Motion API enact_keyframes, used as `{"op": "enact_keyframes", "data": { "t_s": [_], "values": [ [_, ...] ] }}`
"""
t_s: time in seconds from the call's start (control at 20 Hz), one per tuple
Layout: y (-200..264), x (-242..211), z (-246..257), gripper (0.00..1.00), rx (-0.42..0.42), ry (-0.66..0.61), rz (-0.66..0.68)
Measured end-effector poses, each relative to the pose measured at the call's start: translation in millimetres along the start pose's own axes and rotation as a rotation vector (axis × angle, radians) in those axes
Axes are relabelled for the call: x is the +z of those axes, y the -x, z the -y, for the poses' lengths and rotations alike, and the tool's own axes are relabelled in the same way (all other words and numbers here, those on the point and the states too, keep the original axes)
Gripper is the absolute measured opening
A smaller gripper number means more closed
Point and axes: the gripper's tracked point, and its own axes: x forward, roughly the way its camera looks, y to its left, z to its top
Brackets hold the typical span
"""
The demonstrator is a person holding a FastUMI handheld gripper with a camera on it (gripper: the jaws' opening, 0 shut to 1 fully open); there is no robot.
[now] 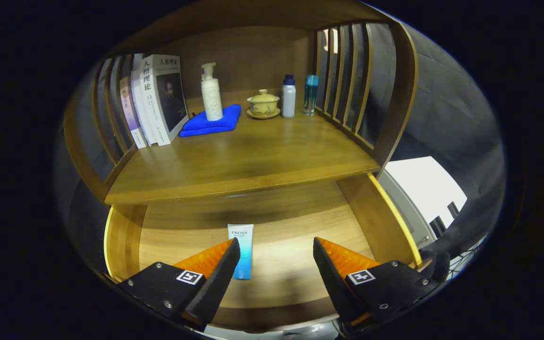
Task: Pull open the drawer, take out the items inside it, and place them on the countertop above the cabinet.
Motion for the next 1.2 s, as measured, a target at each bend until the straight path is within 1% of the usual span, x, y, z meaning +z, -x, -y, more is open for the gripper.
{"op": "enact_keyframes", "data": {
  "t_s": [0.15,0.3,0.45,0.6,0.7,0.8,0.95,1.05,1.1,1.2],
  "values": [
    [-18.2,-14.5,-13.9,0.95,0.009,-0.037,-0.082],
    [-32.7,-41.5,-21.9,0.95,-0.032,-0.034,-0.233],
    [-42.2,-56.3,-41.8,0.91,-0.015,-0.009,-0.326],
    [-53.9,-58.4,-49.5,0.89,-0.02,0.047,-0.35],
    [-59.7,-62.4,-57.8,0.87,-0.007,0.047,-0.373],
    [-62.8,-68.8,-59.3,0.84,-0.007,0.06,-0.407],
    [-65.8,-73.3,-58.1,0.81,-0.014,0.043,-0.441],
    [-68.0,-73.6,-54.8,0.76,-0.023,0.023,-0.45],
    [-68.6,-74.4,-54.5,0.72,-0.023,0.011,-0.458],
    [-69.7,-76.1,-61.1,0.65,0.001,-0.019,-0.472]
  ]
}}
